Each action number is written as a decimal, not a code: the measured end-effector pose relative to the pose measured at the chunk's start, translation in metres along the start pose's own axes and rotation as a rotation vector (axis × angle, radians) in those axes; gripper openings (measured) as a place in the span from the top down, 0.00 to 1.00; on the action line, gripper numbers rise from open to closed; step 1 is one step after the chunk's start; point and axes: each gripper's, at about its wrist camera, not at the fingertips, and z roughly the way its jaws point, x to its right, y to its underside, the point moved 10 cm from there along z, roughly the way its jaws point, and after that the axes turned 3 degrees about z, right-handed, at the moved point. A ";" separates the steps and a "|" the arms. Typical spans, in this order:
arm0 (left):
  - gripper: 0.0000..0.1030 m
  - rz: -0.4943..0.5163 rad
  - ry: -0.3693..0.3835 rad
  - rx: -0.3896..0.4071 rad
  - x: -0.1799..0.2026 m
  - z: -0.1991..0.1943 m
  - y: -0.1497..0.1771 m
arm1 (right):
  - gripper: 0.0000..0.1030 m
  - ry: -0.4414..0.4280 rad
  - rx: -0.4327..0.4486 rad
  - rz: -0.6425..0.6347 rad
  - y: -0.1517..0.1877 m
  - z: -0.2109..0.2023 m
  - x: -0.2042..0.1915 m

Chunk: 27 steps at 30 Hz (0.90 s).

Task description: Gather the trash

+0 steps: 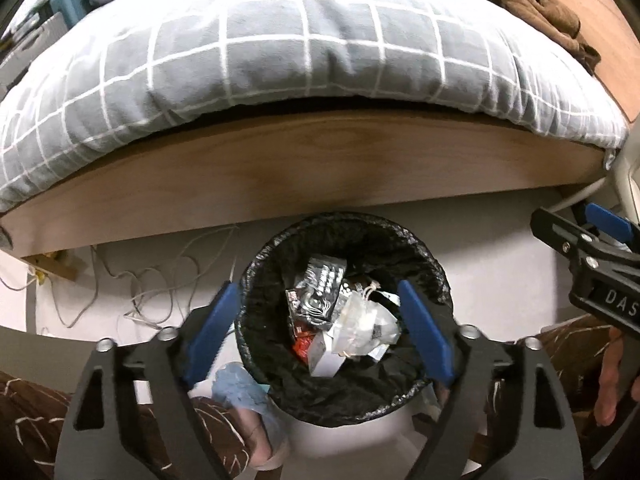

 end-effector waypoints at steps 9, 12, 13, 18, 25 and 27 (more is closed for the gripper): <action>0.06 -0.029 -0.056 0.096 -0.019 -0.042 -0.025 | 0.09 -0.021 0.074 -0.030 -0.023 -0.031 -0.010; 0.06 -0.049 -0.054 0.137 -0.025 -0.068 -0.037 | 0.09 -0.041 0.119 -0.042 -0.036 -0.053 -0.016; 0.06 -0.054 -0.062 0.154 -0.027 -0.079 -0.042 | 0.07 -0.039 0.138 -0.045 -0.041 -0.062 -0.017; 0.06 -0.076 -0.072 0.220 -0.037 -0.126 -0.054 | 0.07 -0.070 0.205 -0.021 -0.059 -0.107 -0.019; 0.06 -0.083 -0.086 0.293 -0.035 -0.182 -0.060 | 0.07 -0.058 0.297 -0.039 -0.068 -0.164 -0.021; 0.06 -0.070 -0.089 0.302 -0.033 -0.190 -0.059 | 0.07 -0.058 0.306 -0.042 -0.064 -0.176 -0.020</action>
